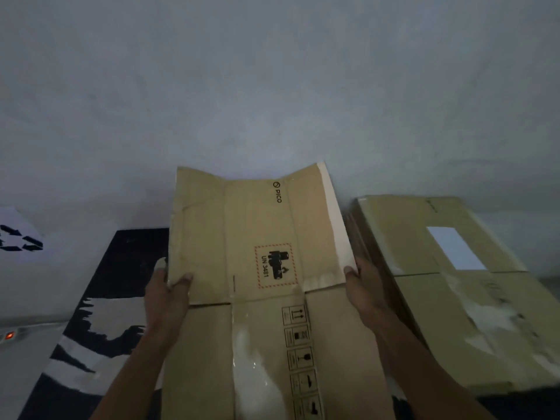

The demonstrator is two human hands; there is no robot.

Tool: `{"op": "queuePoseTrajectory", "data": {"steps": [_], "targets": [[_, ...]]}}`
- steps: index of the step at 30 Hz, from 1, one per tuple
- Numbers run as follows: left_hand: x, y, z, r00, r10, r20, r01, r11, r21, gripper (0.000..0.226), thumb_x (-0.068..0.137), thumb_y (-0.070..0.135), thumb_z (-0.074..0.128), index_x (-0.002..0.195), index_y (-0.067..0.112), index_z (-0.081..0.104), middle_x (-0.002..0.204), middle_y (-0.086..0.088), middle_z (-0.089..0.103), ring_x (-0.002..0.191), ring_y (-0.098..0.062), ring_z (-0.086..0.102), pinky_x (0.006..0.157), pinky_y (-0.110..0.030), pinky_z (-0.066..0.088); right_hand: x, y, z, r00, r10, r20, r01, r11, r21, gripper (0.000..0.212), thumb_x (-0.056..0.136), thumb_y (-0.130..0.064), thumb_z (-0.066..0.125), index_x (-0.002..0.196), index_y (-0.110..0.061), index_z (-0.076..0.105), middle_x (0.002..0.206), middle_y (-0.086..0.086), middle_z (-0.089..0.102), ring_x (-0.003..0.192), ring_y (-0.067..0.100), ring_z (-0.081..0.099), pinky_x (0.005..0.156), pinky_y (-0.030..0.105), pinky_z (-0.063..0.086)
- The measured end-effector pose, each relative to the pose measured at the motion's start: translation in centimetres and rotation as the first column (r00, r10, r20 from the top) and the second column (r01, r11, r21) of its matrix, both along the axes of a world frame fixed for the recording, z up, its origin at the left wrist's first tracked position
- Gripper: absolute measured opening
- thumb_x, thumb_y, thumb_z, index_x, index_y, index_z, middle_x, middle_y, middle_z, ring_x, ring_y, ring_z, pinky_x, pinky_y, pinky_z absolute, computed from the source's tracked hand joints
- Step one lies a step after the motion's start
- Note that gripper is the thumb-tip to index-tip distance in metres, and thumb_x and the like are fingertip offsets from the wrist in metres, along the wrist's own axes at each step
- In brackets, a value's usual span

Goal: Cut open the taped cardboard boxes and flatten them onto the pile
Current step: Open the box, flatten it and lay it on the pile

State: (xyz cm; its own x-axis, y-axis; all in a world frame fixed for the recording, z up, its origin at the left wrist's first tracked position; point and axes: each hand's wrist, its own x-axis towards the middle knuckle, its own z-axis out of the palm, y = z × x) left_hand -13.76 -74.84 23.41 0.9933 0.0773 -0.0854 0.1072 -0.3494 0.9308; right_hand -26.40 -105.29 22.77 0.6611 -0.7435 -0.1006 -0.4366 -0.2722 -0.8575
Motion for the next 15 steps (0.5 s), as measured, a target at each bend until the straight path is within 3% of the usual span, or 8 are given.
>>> {"op": "queuePoseTrajectory", "data": {"steps": [6,13,15], "targets": [[-6.1,-7.1,3.8,0.994,-0.089,0.067,0.093,0.993,-0.070,0.017,0.100,0.012,0.051,0.093,0.001,0.060,0.083,-0.007,0.059,0.074,-0.021,0.053,0.063,-0.031,0.041,-8.6,-6.2,4.3,0.988,-0.111,0.107,0.119,0.990,-0.081,0.034,0.095,0.002,0.048,0.125,-0.008,0.059,0.112,0.011,0.065,0.097,0.024,0.060,0.081,0.031,0.047],[-11.6,-16.9,4.5,0.975,-0.218,0.036,0.221,0.969,-0.113,0.015,0.095,0.004,0.049,0.092,-0.006,0.060,0.083,-0.012,0.058,0.074,-0.024,0.053,0.065,-0.033,0.040,-17.9,-14.3,6.3,0.972,-0.220,0.076,0.231,0.956,-0.184,0.041,0.095,0.001,0.045,0.133,-0.011,0.054,0.125,0.012,0.060,0.102,0.026,0.058,0.076,0.029,0.040],[-12.6,-19.8,4.4,0.968,-0.249,0.023,0.250,0.961,-0.115,0.015,0.096,0.004,0.049,0.095,-0.003,0.061,0.085,-0.009,0.060,0.075,-0.022,0.054,0.065,-0.032,0.040,-19.5,-17.0,6.2,0.967,-0.249,0.054,0.255,0.949,-0.186,0.041,0.096,-0.002,0.045,0.135,-0.013,0.052,0.129,0.014,0.057,0.104,0.029,0.059,0.077,0.033,0.045]]}}
